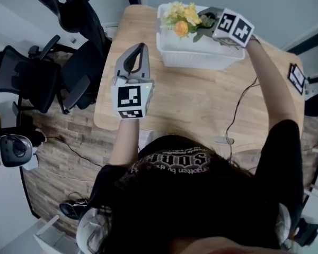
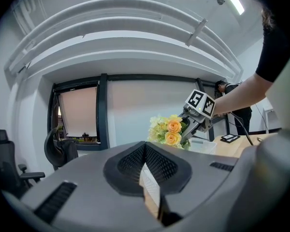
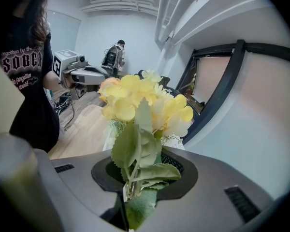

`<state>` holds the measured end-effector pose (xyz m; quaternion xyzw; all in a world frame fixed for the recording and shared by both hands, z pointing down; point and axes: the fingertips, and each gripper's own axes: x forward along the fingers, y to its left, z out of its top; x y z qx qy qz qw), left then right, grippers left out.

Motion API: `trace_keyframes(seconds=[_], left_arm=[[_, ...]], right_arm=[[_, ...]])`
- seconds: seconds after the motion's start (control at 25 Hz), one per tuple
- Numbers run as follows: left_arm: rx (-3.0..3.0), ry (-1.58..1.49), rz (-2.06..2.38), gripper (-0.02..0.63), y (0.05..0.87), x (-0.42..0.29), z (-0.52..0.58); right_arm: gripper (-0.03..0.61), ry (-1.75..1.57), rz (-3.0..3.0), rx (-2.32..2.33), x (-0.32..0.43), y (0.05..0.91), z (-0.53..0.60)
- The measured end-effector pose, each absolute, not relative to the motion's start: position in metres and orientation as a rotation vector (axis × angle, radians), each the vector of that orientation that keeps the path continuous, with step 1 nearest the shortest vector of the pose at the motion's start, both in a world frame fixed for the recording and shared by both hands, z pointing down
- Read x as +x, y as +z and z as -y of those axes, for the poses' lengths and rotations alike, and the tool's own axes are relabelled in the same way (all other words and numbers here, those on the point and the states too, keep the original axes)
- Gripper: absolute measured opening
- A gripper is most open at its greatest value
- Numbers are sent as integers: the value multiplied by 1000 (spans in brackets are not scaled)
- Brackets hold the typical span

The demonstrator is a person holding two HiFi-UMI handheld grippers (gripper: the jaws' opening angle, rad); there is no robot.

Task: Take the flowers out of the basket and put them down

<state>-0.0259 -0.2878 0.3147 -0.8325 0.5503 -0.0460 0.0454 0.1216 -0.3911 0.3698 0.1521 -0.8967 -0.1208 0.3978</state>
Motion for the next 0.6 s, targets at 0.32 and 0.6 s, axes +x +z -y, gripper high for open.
trace_keyframes(seconds=[0.32, 0.6], left_arm=[[-2529, -111, -1694, 0, 309, -39, 272], [-2550, -133, -1706, 0, 312, -58, 255]], right_arm=[[135, -341, 2301, 360, 96, 347, 366], [135, -350, 2301, 326, 66, 345, 341]])
